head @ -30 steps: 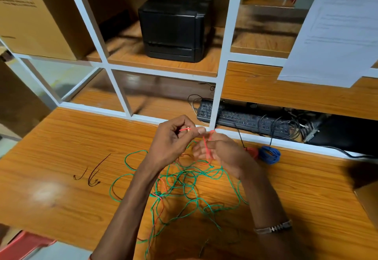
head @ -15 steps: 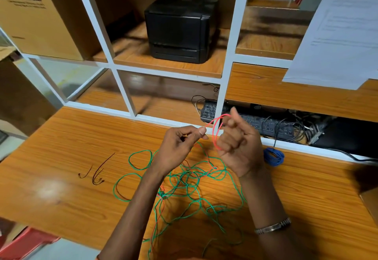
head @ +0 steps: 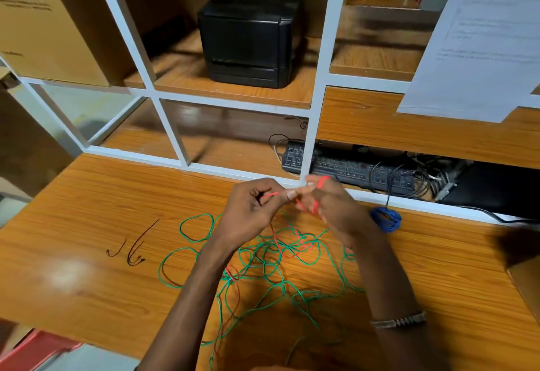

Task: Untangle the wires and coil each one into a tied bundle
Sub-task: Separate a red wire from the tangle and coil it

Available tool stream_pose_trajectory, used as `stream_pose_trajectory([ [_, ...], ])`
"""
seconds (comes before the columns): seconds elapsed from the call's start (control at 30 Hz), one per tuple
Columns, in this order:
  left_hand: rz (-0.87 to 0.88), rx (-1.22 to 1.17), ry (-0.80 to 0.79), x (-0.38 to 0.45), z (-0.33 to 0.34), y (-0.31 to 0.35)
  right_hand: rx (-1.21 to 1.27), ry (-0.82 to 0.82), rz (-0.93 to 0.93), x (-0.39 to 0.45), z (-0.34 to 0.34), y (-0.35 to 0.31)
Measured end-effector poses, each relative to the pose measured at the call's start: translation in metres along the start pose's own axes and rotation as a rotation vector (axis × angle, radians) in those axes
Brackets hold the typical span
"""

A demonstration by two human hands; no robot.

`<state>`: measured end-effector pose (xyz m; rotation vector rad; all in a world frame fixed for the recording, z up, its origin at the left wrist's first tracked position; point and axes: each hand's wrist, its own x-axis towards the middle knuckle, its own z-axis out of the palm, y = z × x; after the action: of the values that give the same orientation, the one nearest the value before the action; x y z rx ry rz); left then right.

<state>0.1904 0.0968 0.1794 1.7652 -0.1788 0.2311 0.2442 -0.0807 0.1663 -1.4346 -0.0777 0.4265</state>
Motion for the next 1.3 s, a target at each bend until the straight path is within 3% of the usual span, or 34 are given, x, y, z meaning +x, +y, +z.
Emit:
stream_pose_trajectory([
  [0.1,0.017,0.016,0.138,0.004,-0.004,-0.005,-0.010,-0.312,0.061,-0.012,0.009,0.002],
  [0.2,0.010,-0.035,0.214,0.005,-0.015,-0.009,0.172,-0.426,0.171,-0.015,0.015,0.001],
  [0.33,0.024,0.016,0.167,0.001,-0.017,-0.014,0.215,-0.616,0.342,-0.011,0.013,-0.004],
  [0.53,-0.002,0.017,0.117,-0.007,-0.013,-0.022,0.107,-0.678,0.428,-0.014,0.006,-0.010],
  [0.67,-0.021,-0.100,0.102,-0.003,-0.003,-0.022,0.342,-0.654,0.363,-0.018,0.005,-0.016],
  [0.73,-0.020,-0.125,0.103,0.001,0.004,-0.021,0.601,-0.598,0.308,-0.018,0.008,-0.019],
  [0.9,-0.131,-0.042,0.071,0.003,0.017,-0.032,1.102,-0.258,0.066,-0.003,0.012,-0.024],
  [1.0,-0.179,0.031,-0.026,-0.003,0.023,-0.044,1.177,0.008,-0.103,0.008,-0.003,-0.027],
  [1.17,-0.142,0.041,-0.102,-0.008,0.016,-0.035,0.936,0.198,-0.318,0.009,-0.035,-0.033],
  [1.3,-0.082,-0.010,-0.058,-0.002,0.020,-0.019,0.201,0.411,-0.232,0.015,-0.023,-0.011],
])
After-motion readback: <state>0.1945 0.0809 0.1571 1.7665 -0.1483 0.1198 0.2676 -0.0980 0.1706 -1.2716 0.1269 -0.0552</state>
